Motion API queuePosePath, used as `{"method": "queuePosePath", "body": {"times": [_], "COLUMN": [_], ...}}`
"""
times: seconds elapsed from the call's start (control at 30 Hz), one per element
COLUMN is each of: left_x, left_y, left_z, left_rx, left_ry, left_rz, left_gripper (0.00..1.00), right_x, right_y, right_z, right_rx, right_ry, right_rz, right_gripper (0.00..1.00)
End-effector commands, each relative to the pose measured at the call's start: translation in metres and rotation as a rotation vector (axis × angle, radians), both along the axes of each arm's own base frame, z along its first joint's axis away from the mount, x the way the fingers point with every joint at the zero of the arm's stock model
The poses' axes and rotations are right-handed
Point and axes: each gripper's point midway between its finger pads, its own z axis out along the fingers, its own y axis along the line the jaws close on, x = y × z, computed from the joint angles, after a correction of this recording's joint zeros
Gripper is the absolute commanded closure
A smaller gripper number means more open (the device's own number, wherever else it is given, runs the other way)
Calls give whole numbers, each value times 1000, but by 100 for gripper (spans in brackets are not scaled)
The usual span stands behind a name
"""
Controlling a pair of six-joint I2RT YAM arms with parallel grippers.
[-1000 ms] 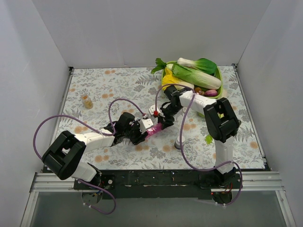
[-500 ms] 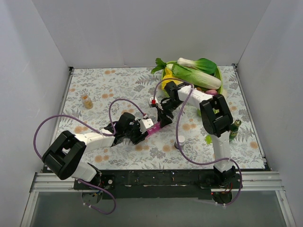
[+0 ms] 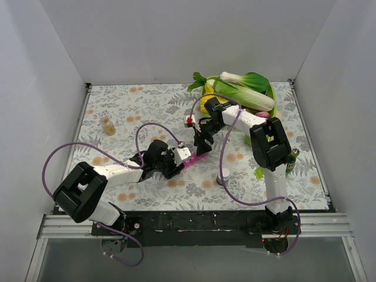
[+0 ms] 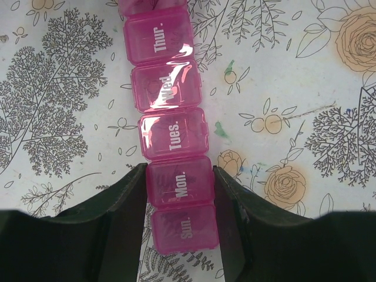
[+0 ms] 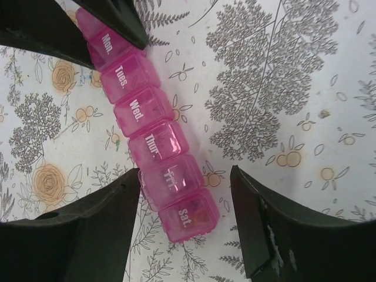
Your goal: Sort the pills into containers
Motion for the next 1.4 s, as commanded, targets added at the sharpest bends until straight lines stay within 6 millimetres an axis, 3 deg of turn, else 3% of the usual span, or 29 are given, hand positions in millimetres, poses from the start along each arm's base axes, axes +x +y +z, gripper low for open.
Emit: {"method": "queuePosePath", "body": {"times": [0.0,0.2,0.4,0.57,0.67,0.77,0.87,0.93,1.03,1.27,1.3,1.33,1.37], "left_x": [-28,-27,-27,-26,-23,-18,-10,-7,3,12,14,15,15], "left_y": [10,10,10,10,10,11,10,10,10,13,14,14,13], "left_z": [-27,-27,-27,-28,-27,-27,-20,-14,-1,28,40,46,53], "left_rx": [71,71,71,76,76,82,73,54,18,-50,-76,-94,-115], "left_ry": [93,93,99,102,102,100,88,87,73,57,33,26,13], "left_rz": [-56,-53,-45,-37,-22,16,57,86,125,216,231,238,240], "left_gripper": [99,99,99,98,98,96,91,82,65,31,29,24,22], "right_x": [27,43,56,52,56,60,64,64,50,9,9,6,0], "right_y": [14,18,17,13,13,16,16,10,-6,-44,-47,-56,-63], "right_z": [29,31,13,-3,0,24,67,98,120,145,153,174,168], "right_rx": [75,69,-6,-57,-59,-30,21,66,92,120,143,179,176], "right_ry": [-134,-175,-206,-207,-222,-234,-266,-303,-317,-390,-421,-481,-479], "right_rz": [-38,-89,-169,-192,-206,-224,-246,-253,-259,-300,-310,-333,-352], "right_gripper": [31,37,51,51,50,47,39,32,27,17,14,11,4]}}
